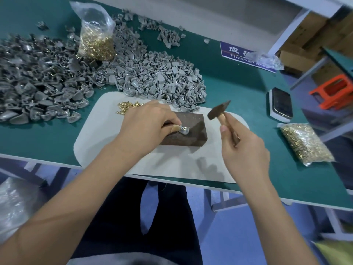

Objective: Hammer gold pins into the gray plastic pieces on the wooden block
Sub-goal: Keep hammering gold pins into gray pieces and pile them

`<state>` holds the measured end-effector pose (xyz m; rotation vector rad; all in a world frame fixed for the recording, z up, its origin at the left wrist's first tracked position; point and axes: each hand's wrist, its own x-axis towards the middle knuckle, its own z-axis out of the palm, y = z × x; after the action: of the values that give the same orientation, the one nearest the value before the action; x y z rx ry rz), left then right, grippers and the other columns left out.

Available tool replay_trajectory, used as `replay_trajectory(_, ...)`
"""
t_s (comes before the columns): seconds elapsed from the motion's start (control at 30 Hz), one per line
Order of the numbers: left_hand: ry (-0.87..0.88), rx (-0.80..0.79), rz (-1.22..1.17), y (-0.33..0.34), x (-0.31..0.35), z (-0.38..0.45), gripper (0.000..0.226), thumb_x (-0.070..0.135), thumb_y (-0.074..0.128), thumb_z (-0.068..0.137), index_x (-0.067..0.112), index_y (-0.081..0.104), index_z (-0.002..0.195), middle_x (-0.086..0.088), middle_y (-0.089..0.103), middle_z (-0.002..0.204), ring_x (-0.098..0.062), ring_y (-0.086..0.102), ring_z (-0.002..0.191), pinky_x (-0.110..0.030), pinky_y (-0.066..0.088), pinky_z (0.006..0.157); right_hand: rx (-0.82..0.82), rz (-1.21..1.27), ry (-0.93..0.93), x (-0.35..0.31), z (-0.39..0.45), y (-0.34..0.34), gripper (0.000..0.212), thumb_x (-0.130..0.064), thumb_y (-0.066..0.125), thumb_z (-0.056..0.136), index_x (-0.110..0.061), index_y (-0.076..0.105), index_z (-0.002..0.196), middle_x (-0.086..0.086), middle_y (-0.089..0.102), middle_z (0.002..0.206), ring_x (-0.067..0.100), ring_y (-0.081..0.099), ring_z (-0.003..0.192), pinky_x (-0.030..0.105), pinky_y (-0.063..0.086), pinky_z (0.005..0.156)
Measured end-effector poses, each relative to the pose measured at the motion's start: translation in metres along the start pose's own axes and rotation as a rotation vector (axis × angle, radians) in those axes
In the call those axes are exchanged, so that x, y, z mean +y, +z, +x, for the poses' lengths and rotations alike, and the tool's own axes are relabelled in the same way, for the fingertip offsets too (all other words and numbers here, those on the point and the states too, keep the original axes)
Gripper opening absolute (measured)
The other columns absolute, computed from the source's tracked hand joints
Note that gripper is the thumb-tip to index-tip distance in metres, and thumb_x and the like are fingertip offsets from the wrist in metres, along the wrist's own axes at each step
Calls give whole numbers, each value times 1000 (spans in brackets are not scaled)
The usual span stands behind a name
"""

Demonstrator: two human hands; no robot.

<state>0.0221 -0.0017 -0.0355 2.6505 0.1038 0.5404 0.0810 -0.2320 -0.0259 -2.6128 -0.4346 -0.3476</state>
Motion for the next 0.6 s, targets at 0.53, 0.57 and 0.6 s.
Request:
replay_trajectory(0.53,-53,313,-203,1,0,-30,4,28,71,90,27,71,94,18,61,86,-7,56,81,-29,40,80,188,398,-452,-52,9,45,15,-18,61,99,-16,75,105,-8,73,102,16,61,97,29,45,91)
replay_trajectory(0.57,-79,346,-211,-3,-5,-34,5,28,70,90,28,70,95,18,60,87,-6,57,82,-29,40,81,164,458,-493,-62,8,49,16,-19,61,99,-15,75,105,-10,72,103,11,61,98,28,46,90)
replay_trajectory(0.6,-105,369,-214,-7,-10,-38,6,28,70,89,28,69,95,19,61,88,-5,57,82,-30,42,83,149,496,-522,-70,8,53,16,-20,62,99,-14,74,106,-10,72,102,9,61,97,29,47,89)
